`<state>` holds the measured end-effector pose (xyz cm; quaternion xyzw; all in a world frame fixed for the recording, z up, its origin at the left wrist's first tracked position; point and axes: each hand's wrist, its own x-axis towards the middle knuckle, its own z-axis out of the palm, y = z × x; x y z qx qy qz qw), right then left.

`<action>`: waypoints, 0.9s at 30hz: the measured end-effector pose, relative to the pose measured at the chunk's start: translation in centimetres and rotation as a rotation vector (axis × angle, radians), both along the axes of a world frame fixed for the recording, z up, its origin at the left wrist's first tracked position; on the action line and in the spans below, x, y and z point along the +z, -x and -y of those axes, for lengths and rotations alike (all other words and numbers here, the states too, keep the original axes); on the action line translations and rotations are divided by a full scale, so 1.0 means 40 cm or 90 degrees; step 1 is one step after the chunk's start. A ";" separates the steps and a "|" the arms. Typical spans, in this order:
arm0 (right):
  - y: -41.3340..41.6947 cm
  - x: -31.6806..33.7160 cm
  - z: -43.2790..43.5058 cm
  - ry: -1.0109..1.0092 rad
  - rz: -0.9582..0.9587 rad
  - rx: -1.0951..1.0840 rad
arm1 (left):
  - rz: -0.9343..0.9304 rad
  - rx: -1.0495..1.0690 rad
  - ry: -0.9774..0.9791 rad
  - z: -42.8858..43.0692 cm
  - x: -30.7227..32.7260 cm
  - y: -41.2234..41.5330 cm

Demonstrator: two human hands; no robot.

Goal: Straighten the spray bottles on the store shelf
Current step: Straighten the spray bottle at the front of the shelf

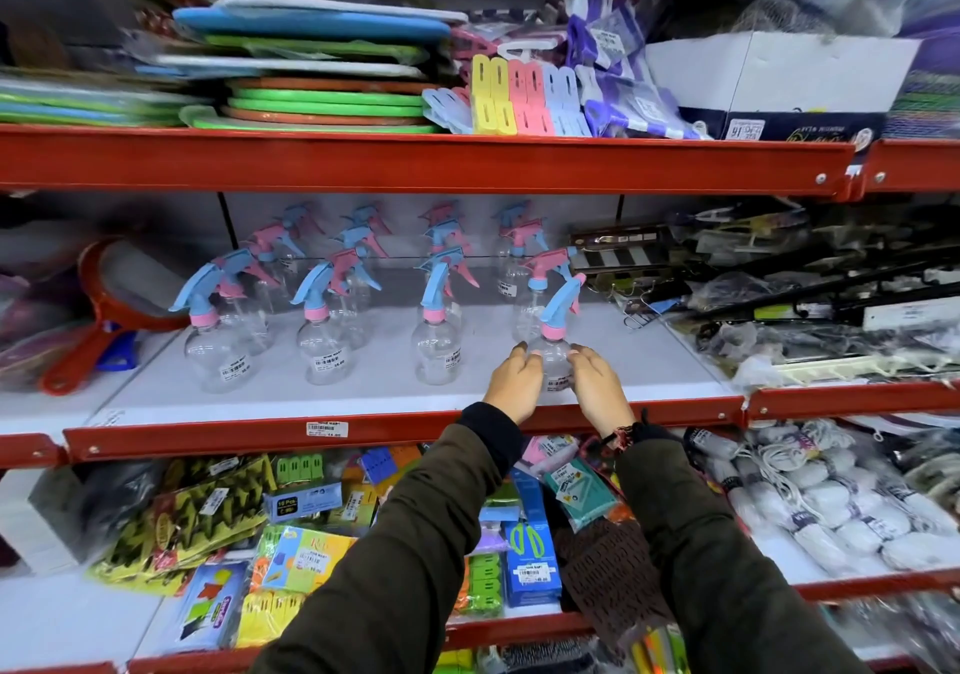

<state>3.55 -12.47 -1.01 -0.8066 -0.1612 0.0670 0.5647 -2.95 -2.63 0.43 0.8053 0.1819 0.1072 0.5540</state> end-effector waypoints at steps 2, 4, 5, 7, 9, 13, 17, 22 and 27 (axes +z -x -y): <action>0.005 0.005 0.009 0.002 -0.004 -0.004 | -0.006 -0.008 -0.003 0.001 0.001 0.005; 0.005 0.008 0.014 0.008 0.004 -0.006 | -0.014 -0.017 -0.004 0.006 0.005 0.009; 0.005 0.008 0.017 0.012 0.010 -0.007 | -0.017 -0.022 -0.006 0.010 0.008 0.014; 0.003 0.007 0.021 0.031 0.023 -0.011 | -0.025 -0.028 -0.013 0.019 0.015 0.023; 0.008 0.014 0.024 0.048 0.021 -0.015 | -0.033 -0.030 -0.015 0.024 0.023 0.031; 0.043 0.029 0.033 0.045 -0.002 -0.017 | -0.029 -0.031 -0.007 0.032 0.030 0.061; 0.122 0.028 0.053 -0.011 0.042 -0.087 | 0.030 0.022 0.004 0.023 0.019 0.102; 0.247 0.033 -0.002 -0.099 0.163 -0.062 | 0.130 0.115 0.052 -0.039 0.006 0.177; 0.261 0.034 -0.158 -0.121 0.113 0.063 | 0.164 0.219 0.026 -0.148 0.009 0.205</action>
